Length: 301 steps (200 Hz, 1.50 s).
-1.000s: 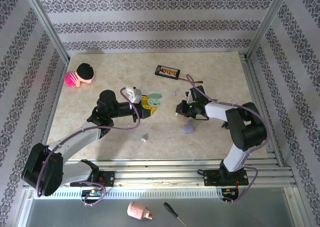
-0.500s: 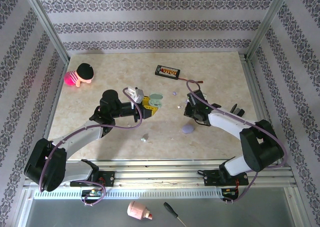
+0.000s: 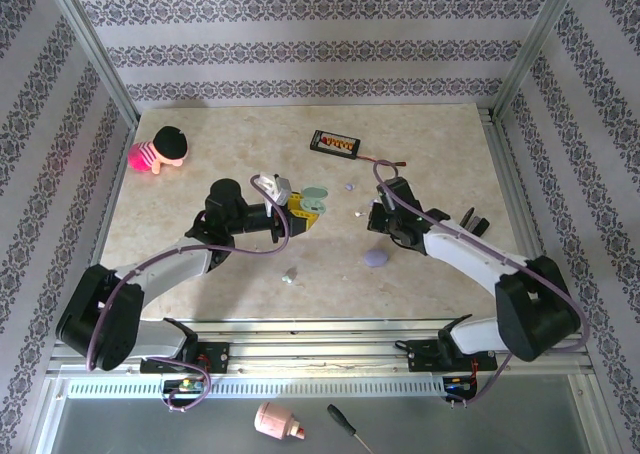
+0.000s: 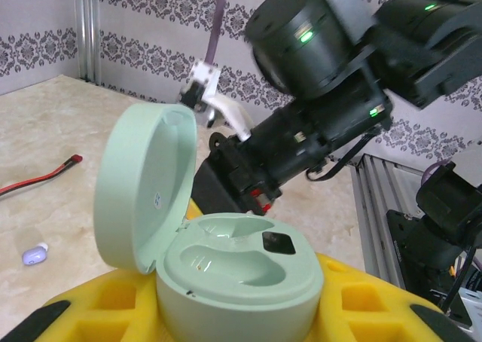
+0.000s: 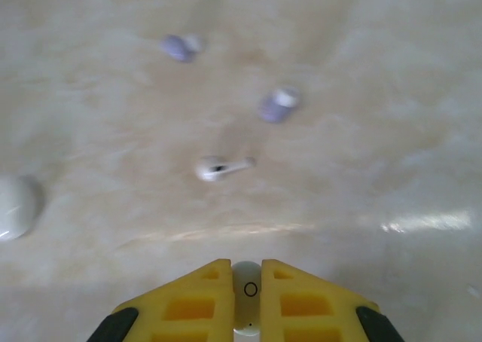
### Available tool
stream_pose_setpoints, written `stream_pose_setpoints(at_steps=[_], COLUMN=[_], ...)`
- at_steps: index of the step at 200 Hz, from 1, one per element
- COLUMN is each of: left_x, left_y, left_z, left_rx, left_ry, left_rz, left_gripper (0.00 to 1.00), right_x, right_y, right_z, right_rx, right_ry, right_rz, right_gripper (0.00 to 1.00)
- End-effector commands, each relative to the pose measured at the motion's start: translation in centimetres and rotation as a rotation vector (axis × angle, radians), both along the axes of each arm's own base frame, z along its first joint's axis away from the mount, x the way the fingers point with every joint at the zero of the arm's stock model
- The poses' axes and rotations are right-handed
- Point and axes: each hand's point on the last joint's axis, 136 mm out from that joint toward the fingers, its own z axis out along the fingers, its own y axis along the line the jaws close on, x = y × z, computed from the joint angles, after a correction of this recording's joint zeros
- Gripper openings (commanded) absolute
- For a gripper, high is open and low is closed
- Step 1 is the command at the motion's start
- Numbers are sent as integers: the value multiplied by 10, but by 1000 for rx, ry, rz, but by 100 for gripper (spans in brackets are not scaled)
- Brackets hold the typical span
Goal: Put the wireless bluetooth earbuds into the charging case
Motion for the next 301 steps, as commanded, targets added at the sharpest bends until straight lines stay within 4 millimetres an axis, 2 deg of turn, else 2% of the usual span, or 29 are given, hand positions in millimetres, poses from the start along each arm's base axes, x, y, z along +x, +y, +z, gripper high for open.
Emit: stream_pose_setpoints(at_steps=[1,23,79,117,181,268,301], left_x=[6,4,-1,-8,-11,-13,-12], left_y=[0,-1,-6,-8,-8,-7,-7], left_z=[25,27,32,38,48,54,53], left_rx=[-65,-71,-97,-129,-153,-166,-166], left_ry=[-77,-71,-40,-37,-32,-38,-32], left_rz=[-4,-19,-91,-142,-157,-155,-147], left_gripper=[28,28,27,27,27,27,27], right_x=[0,-12,-59,-75,-77,-74,-74], right_y=[31,44,86,108,124,122,124], right_z=[55,93,181,212,205,180,179], right_rx=[39,104,313,400,384,344,353], right_ry=[-175,-289,-496,-546,-517,-465,-457], right_rz=[218,344,716,868,947,934,939], right_gripper=[8,7,8,8,7,6,6])
